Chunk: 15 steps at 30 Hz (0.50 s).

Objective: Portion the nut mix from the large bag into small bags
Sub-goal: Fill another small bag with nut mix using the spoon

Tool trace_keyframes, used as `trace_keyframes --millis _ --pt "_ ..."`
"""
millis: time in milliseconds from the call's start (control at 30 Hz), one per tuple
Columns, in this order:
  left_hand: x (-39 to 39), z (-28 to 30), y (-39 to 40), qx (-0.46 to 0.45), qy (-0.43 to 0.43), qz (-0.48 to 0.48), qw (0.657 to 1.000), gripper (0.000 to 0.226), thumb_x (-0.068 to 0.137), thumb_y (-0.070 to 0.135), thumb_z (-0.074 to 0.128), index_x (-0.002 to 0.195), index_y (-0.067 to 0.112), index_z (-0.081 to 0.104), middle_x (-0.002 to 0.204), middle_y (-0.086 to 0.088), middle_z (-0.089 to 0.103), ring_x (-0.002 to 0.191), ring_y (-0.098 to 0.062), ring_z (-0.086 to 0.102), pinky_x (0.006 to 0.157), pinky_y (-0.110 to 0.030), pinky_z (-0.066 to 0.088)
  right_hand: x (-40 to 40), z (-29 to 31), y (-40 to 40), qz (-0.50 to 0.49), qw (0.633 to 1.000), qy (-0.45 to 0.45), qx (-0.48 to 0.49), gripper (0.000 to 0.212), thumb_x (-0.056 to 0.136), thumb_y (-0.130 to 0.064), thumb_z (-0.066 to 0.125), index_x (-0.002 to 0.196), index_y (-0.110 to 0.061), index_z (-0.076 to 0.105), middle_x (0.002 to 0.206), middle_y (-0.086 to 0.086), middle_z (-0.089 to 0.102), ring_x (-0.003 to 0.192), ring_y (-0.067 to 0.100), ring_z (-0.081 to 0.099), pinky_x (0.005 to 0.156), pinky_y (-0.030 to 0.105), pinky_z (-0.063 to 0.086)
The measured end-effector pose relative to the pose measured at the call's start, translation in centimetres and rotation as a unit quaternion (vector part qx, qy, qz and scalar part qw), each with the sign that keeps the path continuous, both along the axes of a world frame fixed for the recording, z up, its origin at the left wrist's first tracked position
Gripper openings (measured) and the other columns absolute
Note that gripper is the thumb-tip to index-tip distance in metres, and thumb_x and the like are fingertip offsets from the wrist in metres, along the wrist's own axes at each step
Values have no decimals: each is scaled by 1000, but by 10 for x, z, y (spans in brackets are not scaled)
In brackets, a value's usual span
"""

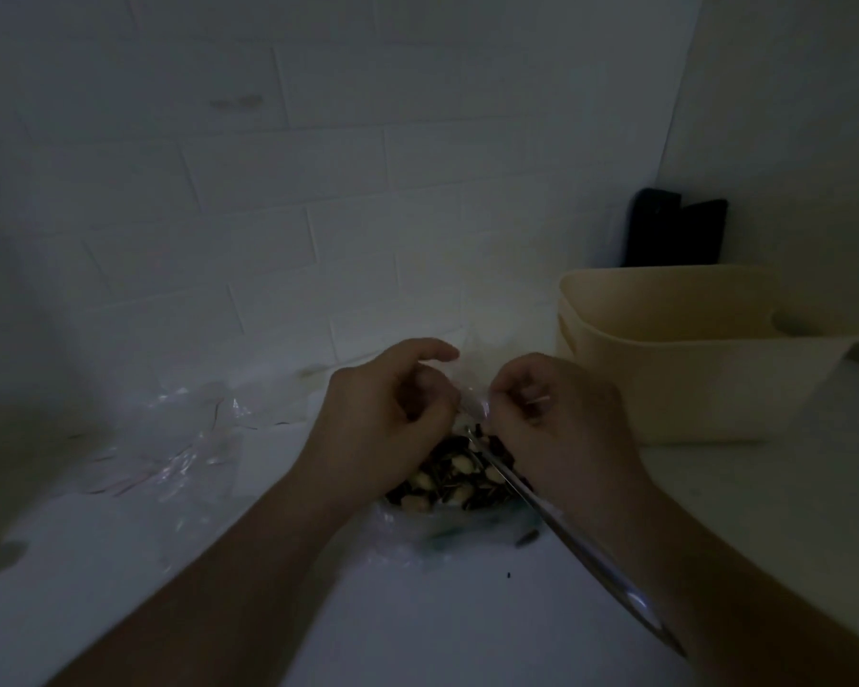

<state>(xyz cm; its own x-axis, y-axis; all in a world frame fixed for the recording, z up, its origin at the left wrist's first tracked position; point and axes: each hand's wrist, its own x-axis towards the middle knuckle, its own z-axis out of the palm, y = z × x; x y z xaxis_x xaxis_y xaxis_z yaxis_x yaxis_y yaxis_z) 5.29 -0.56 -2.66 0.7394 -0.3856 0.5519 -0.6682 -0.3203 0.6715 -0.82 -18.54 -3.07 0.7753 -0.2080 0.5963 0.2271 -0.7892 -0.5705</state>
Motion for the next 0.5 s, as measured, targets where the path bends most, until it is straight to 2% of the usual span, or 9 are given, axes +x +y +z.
trace_keyframes --millis 67,133,200,267,300,333,367,433,500 --pt "0 2 3 34 -41 -32 998 54 85 12 67 136 30 58 100 15 69 95 -12 68 82 -28 55 -1 3 0 14 997 -3 81 18 88 -13 72 76 -25 65 69 -14 65 73 -9 62 60 2 40" --pt "1 2 5 73 -96 -40 992 71 76 25 56 146 36 50 122 7 54 116 -16 52 98 -22 42 -4 8 2 58 982 18 177 19 89 -13 75 75 -22 66 70 -13 69 67 -3 65 57 7 43" --pt "3 2 7 76 -100 -32 992 69 79 31 54 148 41 49 141 6 43 132 -18 39 108 -17 31 -7 10 4 101 971 30 214 22 87 -10 76 72 -24 66 67 -11 70 62 4 66 56 15 47" --pt "4 3 6 64 -81 -38 994 49 91 35 58 139 42 57 149 14 42 142 -13 35 113 -16 28 -8 11 5 128 965 38 225 25 86 -6 73 72 -25 66 67 -3 72 65 18 69 61 30 53" --pt "4 3 6 47 -63 -52 996 35 95 36 58 130 40 63 143 15 51 138 -12 42 112 -20 33 -8 10 5 132 964 40 226 27 86 -3 72 72 -26 67 66 -1 72 64 21 68 61 31 52" --pt "5 4 5 18 -29 -67 997 21 98 35 58 117 38 68 128 13 62 127 -9 54 106 -29 43 -7 9 4 130 964 43 226 28 85 -2 70 72 -26 66 65 1 71 62 20 66 60 31 51" --pt "4 4 4 -19 21 -80 996 12 100 33 58 105 35 69 109 11 68 108 -9 63 93 -35 50 -7 8 3 128 964 46 227 29 85 -1 69 72 -27 66 64 1 69 59 17 62 60 31 49" --pt "4 4 3 -63 89 -81 991 12 101 30 58 94 30 68 86 3 68 80 -11 62 75 -38 52 -6 9 2 131 961 50 237 32 86 0 68 73 -29 65 62 -1 68 57 11 59 59 30 47" --pt "4 2 2 -60 95 -82 990 14 102 30 59 92 27 68 81 4 66 73 -12 59 69 -36 50 -7 11 3 142 962 49 229 28 88 -3 69 77 -28 63 65 -4 68 58 9 61 57 26 49"
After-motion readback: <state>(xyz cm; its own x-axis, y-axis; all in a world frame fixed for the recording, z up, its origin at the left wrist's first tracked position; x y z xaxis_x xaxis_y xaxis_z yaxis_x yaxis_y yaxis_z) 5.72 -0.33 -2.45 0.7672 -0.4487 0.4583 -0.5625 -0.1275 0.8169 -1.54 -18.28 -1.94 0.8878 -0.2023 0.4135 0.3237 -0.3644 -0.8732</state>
